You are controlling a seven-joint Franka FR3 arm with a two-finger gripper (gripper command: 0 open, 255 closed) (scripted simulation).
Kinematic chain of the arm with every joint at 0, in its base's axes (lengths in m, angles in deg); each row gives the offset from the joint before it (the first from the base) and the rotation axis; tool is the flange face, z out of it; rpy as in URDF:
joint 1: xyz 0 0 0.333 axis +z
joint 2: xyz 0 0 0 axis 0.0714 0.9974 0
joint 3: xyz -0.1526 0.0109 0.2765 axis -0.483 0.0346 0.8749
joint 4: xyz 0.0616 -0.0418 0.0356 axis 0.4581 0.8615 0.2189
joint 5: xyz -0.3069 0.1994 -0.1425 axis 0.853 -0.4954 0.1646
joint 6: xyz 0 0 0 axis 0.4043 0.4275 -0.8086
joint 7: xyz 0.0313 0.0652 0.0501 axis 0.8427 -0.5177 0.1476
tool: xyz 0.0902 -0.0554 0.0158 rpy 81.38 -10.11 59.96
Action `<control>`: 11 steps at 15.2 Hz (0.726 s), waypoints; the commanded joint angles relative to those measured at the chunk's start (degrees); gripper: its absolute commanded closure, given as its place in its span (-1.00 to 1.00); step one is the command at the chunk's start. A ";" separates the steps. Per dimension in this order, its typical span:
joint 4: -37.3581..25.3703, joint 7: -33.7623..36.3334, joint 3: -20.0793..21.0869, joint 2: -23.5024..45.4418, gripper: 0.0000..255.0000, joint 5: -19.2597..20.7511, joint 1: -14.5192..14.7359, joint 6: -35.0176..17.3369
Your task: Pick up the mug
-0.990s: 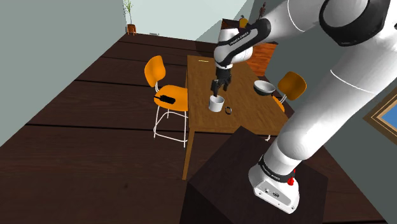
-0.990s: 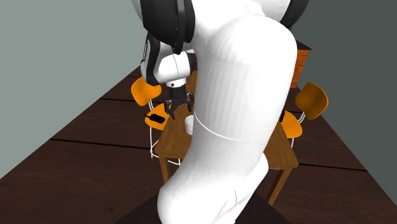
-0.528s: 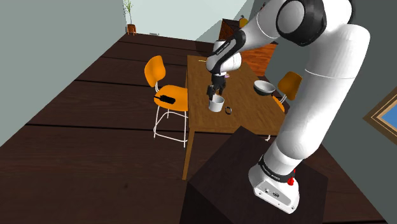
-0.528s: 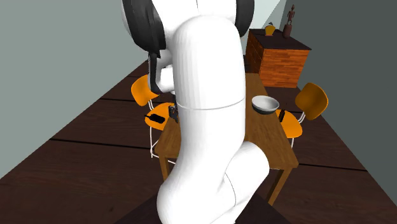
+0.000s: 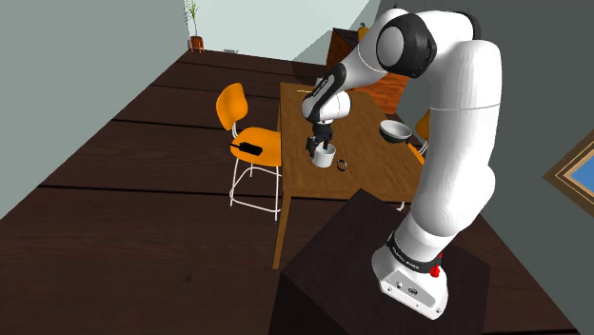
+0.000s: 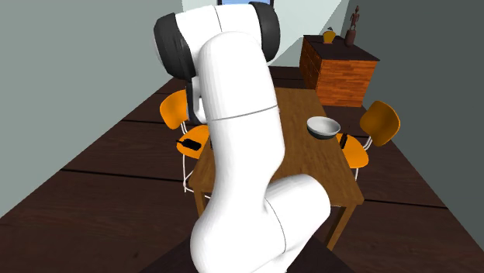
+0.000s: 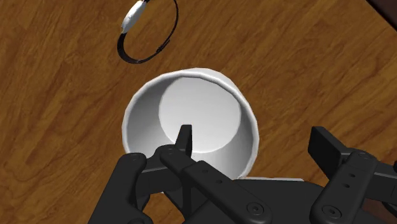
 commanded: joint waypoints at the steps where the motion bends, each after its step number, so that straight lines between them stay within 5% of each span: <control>1: 0.08 -0.12 0.37 1.33 -1.00 -0.47 -0.18 -1.41; 6: -0.18 -0.40 0.83 3.08 -1.00 -1.04 -0.54 -2.87; 7: -0.22 -0.45 0.82 3.08 1.00 -1.04 -0.58 -2.83; 11: -0.19 -0.42 0.81 3.03 1.00 -1.03 -0.56 -2.81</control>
